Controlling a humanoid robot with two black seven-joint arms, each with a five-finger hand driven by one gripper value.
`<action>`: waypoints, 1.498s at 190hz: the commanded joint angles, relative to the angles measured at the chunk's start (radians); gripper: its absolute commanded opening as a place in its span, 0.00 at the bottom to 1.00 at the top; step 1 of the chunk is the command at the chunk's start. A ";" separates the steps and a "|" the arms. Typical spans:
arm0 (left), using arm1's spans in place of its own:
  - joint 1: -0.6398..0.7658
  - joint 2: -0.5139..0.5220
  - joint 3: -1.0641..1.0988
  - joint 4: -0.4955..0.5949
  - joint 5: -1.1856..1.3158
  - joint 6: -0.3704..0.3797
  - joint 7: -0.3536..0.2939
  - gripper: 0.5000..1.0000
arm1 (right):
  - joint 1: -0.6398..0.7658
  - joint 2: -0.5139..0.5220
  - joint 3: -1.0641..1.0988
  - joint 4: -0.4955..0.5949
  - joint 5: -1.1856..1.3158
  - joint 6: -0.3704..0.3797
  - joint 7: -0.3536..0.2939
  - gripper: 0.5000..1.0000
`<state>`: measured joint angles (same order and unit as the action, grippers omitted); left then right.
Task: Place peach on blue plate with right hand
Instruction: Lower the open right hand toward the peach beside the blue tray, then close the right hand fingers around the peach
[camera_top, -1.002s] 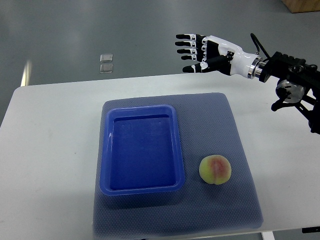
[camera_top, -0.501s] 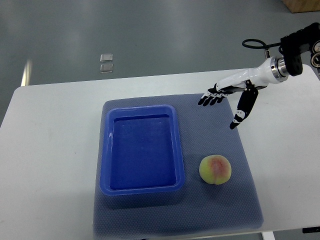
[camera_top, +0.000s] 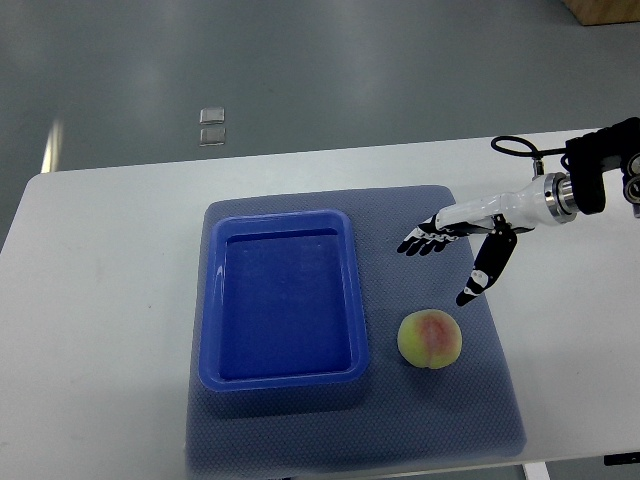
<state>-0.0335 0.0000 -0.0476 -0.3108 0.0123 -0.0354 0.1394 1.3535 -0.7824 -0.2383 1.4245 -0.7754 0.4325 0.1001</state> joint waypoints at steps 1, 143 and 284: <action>0.000 0.000 0.000 0.001 -0.002 0.000 0.000 1.00 | -0.057 0.002 0.028 -0.001 -0.005 -0.017 0.001 0.86; 0.000 0.000 -0.001 0.004 -0.002 0.000 0.000 1.00 | -0.240 0.003 0.099 0.001 -0.033 -0.031 0.007 0.86; 0.000 0.000 -0.001 0.009 -0.002 0.000 0.000 1.00 | -0.432 0.012 0.183 -0.001 -0.137 -0.172 0.079 0.83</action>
<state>-0.0329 0.0000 -0.0491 -0.3034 0.0109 -0.0352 0.1392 0.9384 -0.7742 -0.0549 1.4234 -0.8951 0.2981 0.1603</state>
